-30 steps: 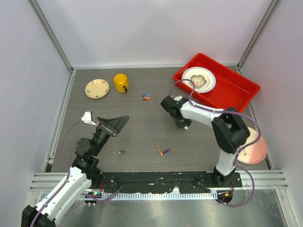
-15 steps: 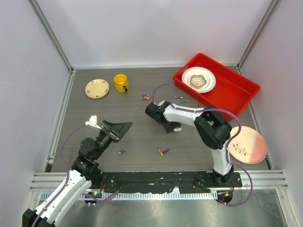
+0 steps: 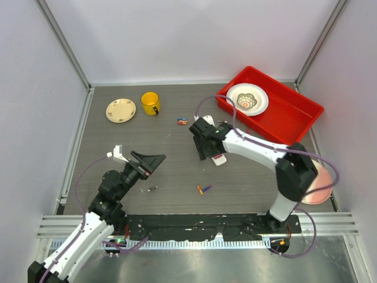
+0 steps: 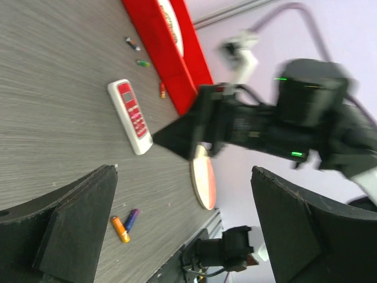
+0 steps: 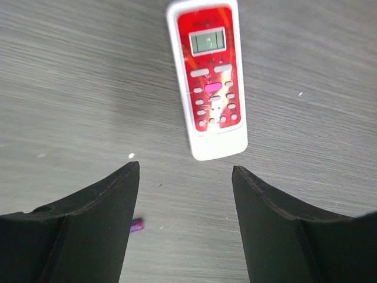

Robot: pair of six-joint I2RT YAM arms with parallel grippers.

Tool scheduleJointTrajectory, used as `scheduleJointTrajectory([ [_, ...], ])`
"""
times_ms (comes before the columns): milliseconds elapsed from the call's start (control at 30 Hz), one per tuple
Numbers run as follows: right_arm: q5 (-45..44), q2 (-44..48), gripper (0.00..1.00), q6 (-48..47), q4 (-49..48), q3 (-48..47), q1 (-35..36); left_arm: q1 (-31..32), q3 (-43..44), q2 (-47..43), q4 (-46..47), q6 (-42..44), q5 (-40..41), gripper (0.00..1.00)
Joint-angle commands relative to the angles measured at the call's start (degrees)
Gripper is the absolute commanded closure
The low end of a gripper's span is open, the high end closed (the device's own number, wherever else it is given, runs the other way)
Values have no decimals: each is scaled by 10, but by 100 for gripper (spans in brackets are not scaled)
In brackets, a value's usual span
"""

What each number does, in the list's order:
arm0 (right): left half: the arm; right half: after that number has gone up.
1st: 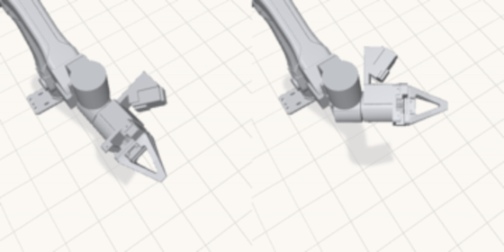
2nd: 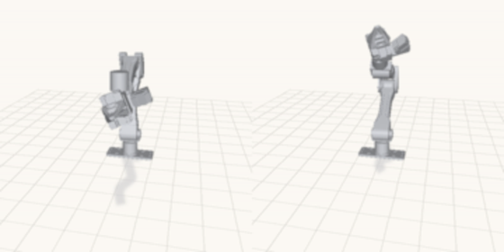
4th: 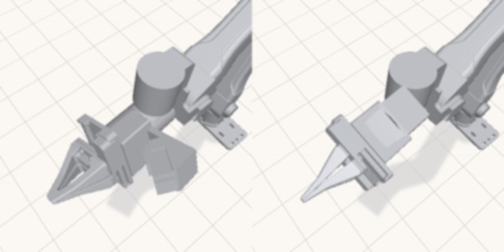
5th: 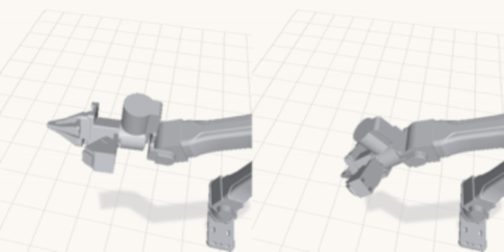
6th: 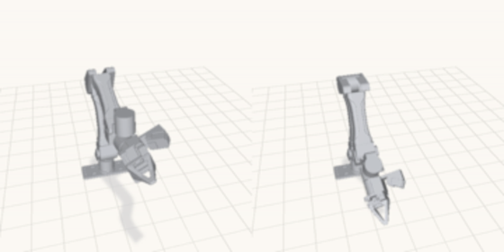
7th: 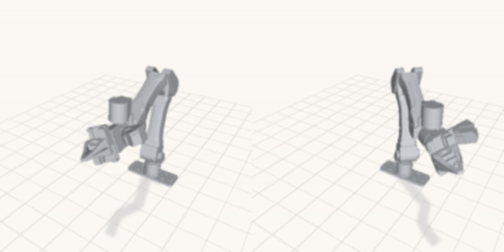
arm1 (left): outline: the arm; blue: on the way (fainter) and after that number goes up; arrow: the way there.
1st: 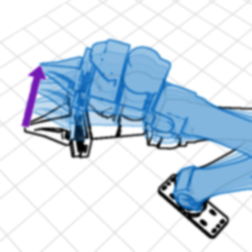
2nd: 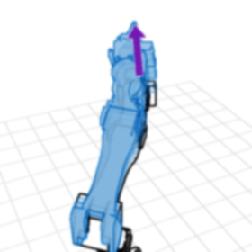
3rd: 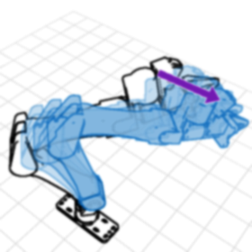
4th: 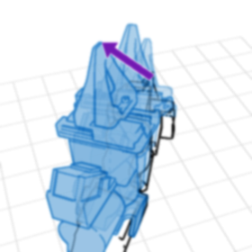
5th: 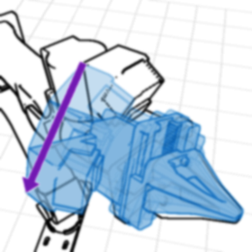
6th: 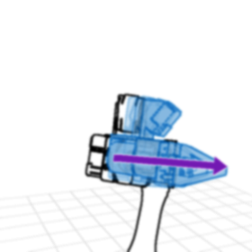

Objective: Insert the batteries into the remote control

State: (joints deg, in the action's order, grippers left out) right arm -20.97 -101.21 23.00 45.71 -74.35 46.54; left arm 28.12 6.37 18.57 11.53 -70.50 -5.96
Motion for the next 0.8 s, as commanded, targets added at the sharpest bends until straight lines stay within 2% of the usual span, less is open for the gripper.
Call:
scheduleJointTrajectory([
  [0, 14, 136, 30, 25, -50, 26, 3, 1, 44, 28, -40, 43, 18, 0],
  [67, -12, 237, 30, 32, -90, 73, 2, 2, 70, 46, -97, 62, 34, 0],
  [100, -20, 280, 30, 34, -149, 140, 1, 1, 81, 54, -121, 85, 54, 0],
  [133, -28, 319, 30, 37, -184, 179, 2, 2, 107, 64, -183, 98, 81, 0],
  [167, -36, 400, 30, 48, -220, 221, 1, 2, 122, 89, -214, 112, 100, 0],
  [200, -38, 437, 30, 56, -288, 300, 1, 1, 138, 103, -249, 122, 143, 0],
  [267, -22, 531, 30, 76, -351, 373, 3, 2, 178, 152, -323, 140, 184, 0],
  [333, -17, 565, 30, 96, -401, 440, 6, 2, 220, 186, -379, 153, 240, 0],
  [433, -28, 578, 29, 102, -396, 458, 13, 2, 288, 250, -458, 161, 305, 0],
  [500, -32, 574, 29, 93, -393, 459, 15, 2, 316, 284, -486, 183, 312, 0],
  [567, -30, 574, 29, 86, -392, 460, 17, 2, 337, 292, -489, 191, 311, 0],
  [767, 15, 613, 26, 70, -406, 475, 17, 2, 318, 247, -434, 192, 274, 0],
])
